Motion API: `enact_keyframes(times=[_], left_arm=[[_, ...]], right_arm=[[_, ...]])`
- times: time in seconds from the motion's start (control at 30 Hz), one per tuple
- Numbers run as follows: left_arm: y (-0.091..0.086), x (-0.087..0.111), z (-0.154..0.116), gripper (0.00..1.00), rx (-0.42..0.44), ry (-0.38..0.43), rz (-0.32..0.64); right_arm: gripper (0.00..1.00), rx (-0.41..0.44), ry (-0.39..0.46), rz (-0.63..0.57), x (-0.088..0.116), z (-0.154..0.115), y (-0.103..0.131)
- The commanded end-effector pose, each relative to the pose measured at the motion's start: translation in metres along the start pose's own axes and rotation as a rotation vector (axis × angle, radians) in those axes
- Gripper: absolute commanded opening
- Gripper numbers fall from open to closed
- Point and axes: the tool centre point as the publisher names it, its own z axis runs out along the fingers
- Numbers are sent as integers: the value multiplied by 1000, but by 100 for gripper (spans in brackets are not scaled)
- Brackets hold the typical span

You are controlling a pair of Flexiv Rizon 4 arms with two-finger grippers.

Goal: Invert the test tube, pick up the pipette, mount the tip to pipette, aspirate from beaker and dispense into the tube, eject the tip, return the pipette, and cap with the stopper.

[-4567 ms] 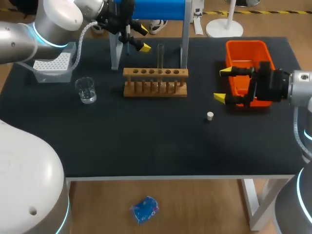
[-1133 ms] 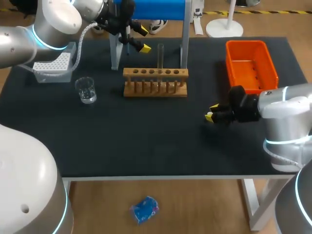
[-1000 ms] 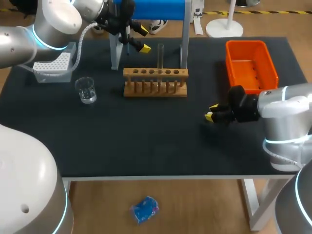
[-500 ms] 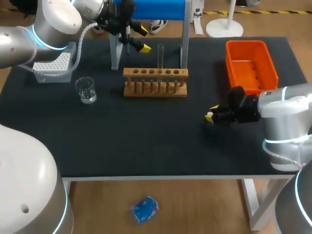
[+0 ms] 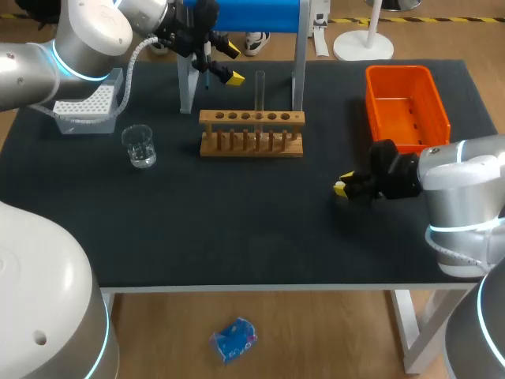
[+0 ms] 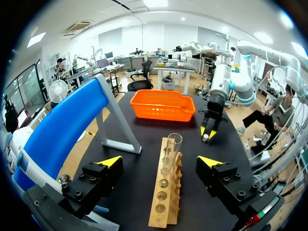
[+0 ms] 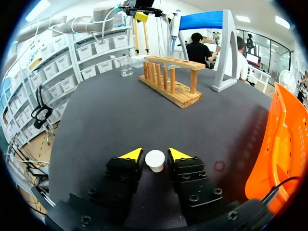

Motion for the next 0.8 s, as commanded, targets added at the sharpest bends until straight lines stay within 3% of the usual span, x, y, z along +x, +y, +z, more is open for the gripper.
enact_keyframes(times=[0.03, 0.1, 0.2, 0.5, 0.8], left_arm=[[-1, -1, -1, 100, -4, 5, -1], [-1, -1, -1, 100, -4, 5, -1], [-1, -1, -1, 100, -4, 5, -1], [-1, -1, -1, 100, -4, 5, -1], [-1, -1, -1, 100, -4, 5, -1]], right_arm=[[24, 2, 0, 1, 1, -2, 0], [18, 2, 0, 2, 1, -2, 0], [1, 2, -2, 2, 1, -2, -1], [0, 1, -3, 1, 0, -3, 0], [0, -4, 4, -40, -2, -23, 27]])
